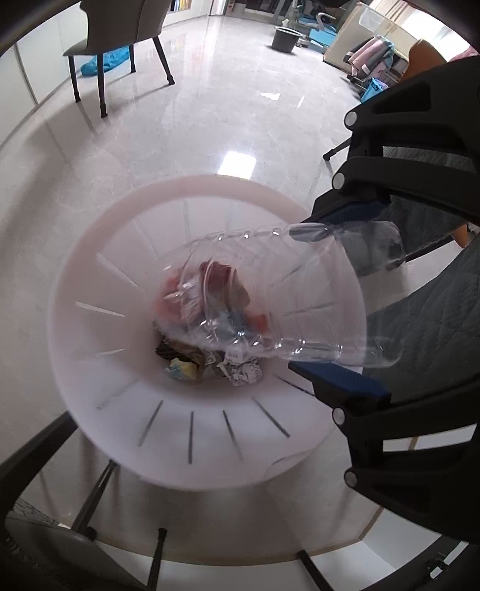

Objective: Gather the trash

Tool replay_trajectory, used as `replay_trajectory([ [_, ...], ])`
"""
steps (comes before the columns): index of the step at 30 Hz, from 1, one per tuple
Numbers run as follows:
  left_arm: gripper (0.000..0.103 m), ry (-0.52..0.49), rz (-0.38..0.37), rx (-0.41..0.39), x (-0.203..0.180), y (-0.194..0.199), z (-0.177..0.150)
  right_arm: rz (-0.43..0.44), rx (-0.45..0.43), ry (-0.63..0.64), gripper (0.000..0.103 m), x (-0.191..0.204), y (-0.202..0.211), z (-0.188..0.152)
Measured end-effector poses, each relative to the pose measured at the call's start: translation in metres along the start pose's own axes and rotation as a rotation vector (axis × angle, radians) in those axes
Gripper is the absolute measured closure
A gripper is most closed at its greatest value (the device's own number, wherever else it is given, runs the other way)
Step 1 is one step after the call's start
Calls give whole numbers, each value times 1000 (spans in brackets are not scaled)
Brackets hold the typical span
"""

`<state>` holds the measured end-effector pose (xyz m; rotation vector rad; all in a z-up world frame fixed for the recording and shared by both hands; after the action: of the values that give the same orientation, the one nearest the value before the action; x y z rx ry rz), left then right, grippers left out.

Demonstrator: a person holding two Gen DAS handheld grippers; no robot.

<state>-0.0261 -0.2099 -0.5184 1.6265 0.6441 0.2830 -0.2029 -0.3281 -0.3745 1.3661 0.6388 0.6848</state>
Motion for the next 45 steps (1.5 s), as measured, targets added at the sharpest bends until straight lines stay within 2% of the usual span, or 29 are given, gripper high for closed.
replay_trajectory([
  [2, 30, 8, -10, 4, 0, -5, -2, -3, 10, 2, 3, 0, -3, -2],
  [8, 24, 17, -7, -20, -8, 4, -4, -1, 16, 4, 3, -2, -5, -4],
  [12, 19, -1, 9, -77, -21, 35, -4, -4, -23, 1, 3, -3, 7, 4],
  [16, 17, -9, 26, -231, -33, 105, -8, -16, -102, 14, 3, -2, 35, 24],
  [18, 11, 15, 31, -299, -31, 139, -12, -18, -142, 29, 3, 2, 49, 34],
  [20, 10, 63, 44, -392, -22, 183, -22, -14, -200, 67, 3, 15, 71, 49],
  [24, 8, 161, 101, -535, 3, 258, -50, 16, -304, 163, 3, 52, 112, 76],
  [27, 8, 238, 164, -616, 22, 302, -75, 71, -369, 248, 3, 95, 144, 94],
  [32, 8, 413, 283, -742, 65, 372, -139, 201, -442, 380, 3, 180, 193, 109],
  [36, 8, 536, 361, -816, 94, 412, -188, 277, -484, 459, 3, 235, 226, 109],
  [40, 8, 673, 468, -843, 124, 440, -237, 361, -518, 539, 3, 289, 263, 102],
  [42, 8, 727, 499, -862, 135, 449, -259, 379, -538, 572, 3, 307, 278, 96],
  [45, 8, 789, 504, -889, 146, 458, -289, 411, -575, 616, 3, 333, 301, 86],
])
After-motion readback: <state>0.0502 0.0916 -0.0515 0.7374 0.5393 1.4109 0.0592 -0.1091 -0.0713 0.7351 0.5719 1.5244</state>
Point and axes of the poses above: each gripper's, at about its wrist camera, not at the fingertips, and y roughly against the way its jaws point, x to its left, z to its top, the point moved 4 cm from there along -y, roughly the way its jaws point, and after that the axes turned 7 degrees about -y, right-handed, at the moved point
